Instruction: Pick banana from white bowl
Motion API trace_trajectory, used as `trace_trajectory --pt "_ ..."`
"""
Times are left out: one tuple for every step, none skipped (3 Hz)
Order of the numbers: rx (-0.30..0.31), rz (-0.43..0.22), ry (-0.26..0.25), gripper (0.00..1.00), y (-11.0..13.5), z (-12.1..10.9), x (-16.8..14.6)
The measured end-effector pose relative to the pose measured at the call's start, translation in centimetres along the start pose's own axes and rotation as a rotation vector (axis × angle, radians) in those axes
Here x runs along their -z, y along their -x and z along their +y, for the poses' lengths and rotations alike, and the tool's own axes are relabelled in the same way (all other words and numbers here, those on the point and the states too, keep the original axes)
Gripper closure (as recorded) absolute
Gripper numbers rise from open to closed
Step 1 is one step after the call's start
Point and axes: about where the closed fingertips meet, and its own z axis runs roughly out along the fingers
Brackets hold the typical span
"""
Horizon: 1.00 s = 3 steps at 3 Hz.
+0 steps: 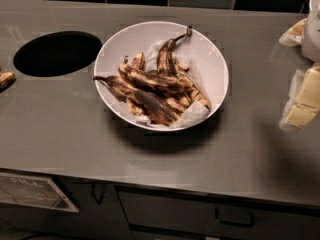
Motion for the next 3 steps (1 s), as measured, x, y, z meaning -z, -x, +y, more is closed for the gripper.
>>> trace_trajectory --pt "0.005 -0.002 -0.003 0.0 0.2 -0.1 0.0" --pt "0.064 -0.015 0.0 0.0 2.9 -0.8 -0.3" --pt "0.14 -0.024 0.035 0.0 6.3 -1.1 -1.8"
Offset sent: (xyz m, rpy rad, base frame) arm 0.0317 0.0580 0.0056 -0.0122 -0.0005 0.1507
